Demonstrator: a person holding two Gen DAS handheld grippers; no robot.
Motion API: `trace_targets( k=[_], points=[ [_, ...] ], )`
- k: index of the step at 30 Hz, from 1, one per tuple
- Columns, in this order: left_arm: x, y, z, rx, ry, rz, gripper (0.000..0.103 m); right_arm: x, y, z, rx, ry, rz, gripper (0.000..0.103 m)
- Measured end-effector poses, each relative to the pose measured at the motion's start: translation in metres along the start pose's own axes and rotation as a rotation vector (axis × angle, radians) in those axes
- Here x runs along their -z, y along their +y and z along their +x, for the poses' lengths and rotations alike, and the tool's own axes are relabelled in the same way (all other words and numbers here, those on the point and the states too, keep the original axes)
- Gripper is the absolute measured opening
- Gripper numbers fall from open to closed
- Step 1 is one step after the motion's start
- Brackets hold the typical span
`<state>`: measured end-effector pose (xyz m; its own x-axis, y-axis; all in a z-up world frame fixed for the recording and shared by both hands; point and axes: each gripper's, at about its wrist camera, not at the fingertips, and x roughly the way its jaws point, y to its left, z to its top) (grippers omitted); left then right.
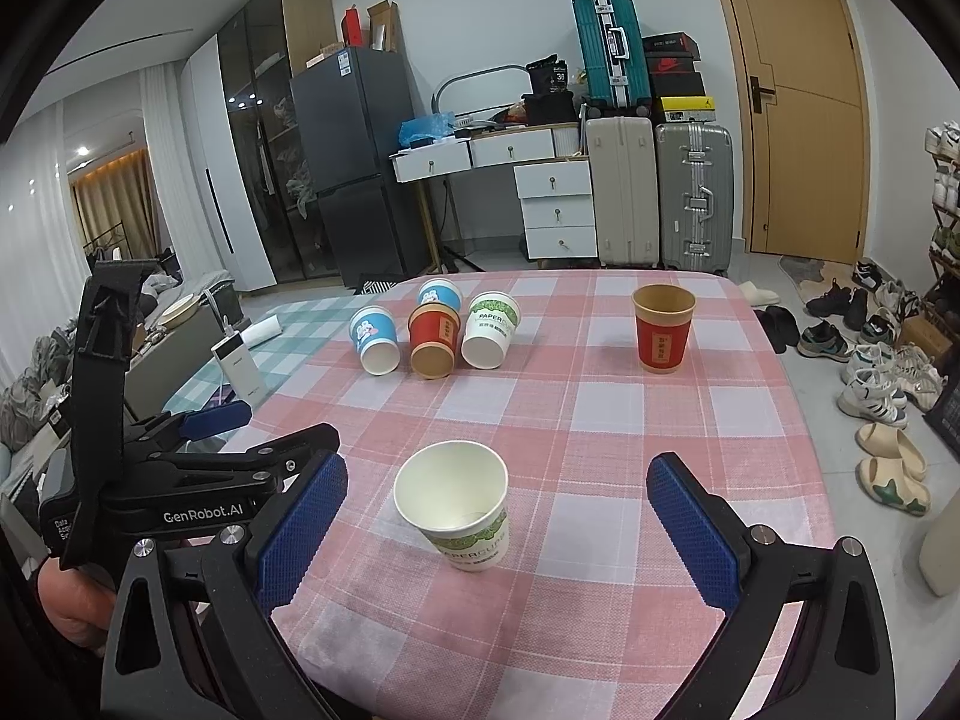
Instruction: Flip cup upright
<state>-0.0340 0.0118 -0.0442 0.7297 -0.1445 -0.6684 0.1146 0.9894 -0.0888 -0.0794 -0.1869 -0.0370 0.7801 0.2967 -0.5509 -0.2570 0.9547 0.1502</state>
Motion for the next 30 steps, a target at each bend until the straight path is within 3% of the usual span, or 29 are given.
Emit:
trace_targets(
  k=[30],
  points=[
    [-0.001, 0.004, -0.001, -0.022, -0.031, -0.003, 0.102, 0.007, -0.007, 0.010, -0.005, 0.031, 0.006, 0.102]
  ],
)
